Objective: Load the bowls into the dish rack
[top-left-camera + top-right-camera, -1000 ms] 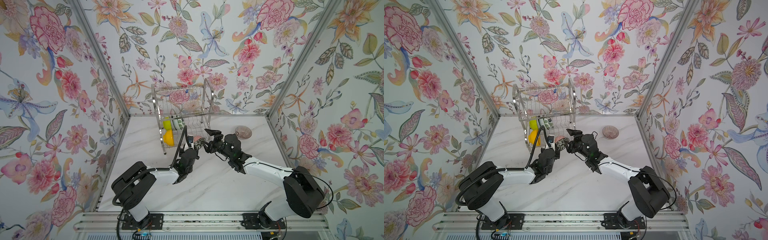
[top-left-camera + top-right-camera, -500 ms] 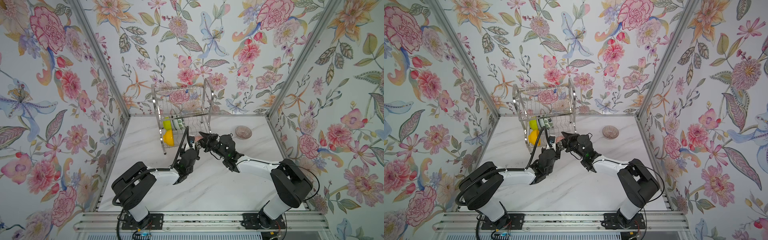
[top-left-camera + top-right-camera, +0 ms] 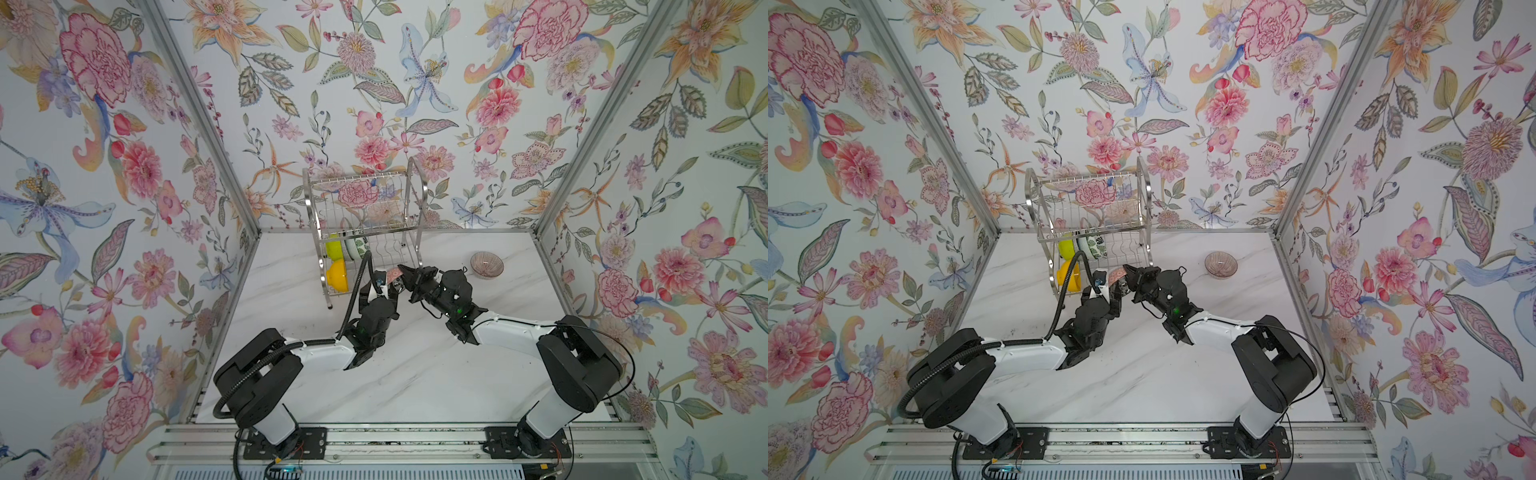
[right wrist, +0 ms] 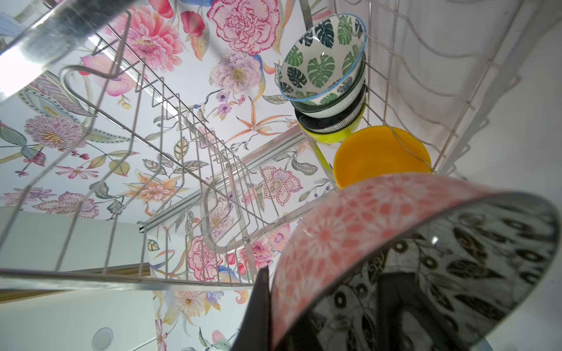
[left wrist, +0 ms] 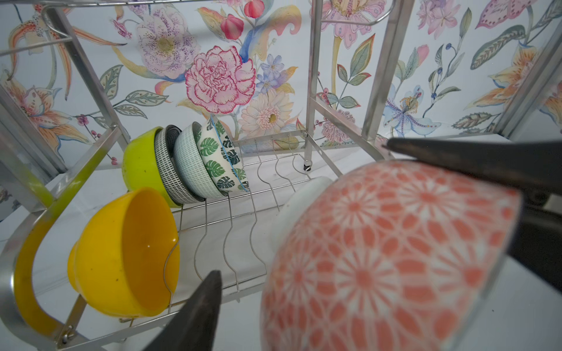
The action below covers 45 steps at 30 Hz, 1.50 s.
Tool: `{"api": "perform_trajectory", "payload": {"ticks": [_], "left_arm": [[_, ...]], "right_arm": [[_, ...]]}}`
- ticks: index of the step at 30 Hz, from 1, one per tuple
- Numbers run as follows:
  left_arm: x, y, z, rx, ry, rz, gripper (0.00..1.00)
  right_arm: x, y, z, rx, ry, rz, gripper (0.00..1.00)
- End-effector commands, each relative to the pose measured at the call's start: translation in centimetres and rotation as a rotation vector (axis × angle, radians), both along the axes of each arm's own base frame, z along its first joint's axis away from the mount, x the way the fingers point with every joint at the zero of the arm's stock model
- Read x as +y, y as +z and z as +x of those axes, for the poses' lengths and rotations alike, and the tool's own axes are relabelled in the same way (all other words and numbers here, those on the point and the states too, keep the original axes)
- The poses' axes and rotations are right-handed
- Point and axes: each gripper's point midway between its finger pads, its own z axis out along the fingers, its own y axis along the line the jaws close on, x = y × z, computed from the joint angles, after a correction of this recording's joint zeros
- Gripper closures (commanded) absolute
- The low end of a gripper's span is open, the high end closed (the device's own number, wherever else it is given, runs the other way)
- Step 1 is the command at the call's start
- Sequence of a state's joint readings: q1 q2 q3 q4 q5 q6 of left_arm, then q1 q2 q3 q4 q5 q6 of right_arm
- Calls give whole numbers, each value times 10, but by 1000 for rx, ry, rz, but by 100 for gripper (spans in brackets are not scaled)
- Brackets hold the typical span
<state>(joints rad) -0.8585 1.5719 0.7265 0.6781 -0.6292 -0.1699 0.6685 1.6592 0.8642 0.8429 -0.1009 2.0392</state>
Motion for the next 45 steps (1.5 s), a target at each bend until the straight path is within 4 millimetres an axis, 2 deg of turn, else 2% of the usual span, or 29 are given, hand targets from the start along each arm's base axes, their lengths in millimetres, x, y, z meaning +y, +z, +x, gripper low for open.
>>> {"api": "perform_trajectory", "payload": {"ticks": [1, 5, 8, 9, 10, 14, 17, 22, 28, 36, 45], "left_arm": [[6, 16, -11, 19, 2, -77, 15], [12, 23, -21, 76, -45, -127, 1], [14, 30, -28, 152, -113, -199, 1], [16, 32, -29, 182, -130, -235, 1], [20, 34, -29, 212, -138, -274, 1], [37, 38, -30, 283, -162, -421, 1], [50, 38, -31, 307, -164, -498, 1], [72, 19, -34, 366, -140, -577, 1], [94, -7, -39, 412, -84, -655, 1], [113, -25, -46, 422, -51, -750, 1], [127, -29, -50, 417, -94, -864, 1]], "right_arm": [[-14, 25, 7, -157, -12, -11, 100], [-28, 31, 14, -258, -12, -100, 100], [-27, 41, 15, -366, 27, -157, 100], [-34, 45, 22, -403, 22, -179, 100], [-33, 48, 23, -441, 38, -196, 100], [-12, 55, 20, -586, 146, -284, 100], [8, 48, 13, -658, 239, -386, 100], [41, 42, -7, -778, 347, -507, 100], [70, 39, -15, -855, 405, -484, 100], [98, 31, -2, -887, 436, -465, 100], [120, 18, 17, -874, 448, -427, 100]]}}
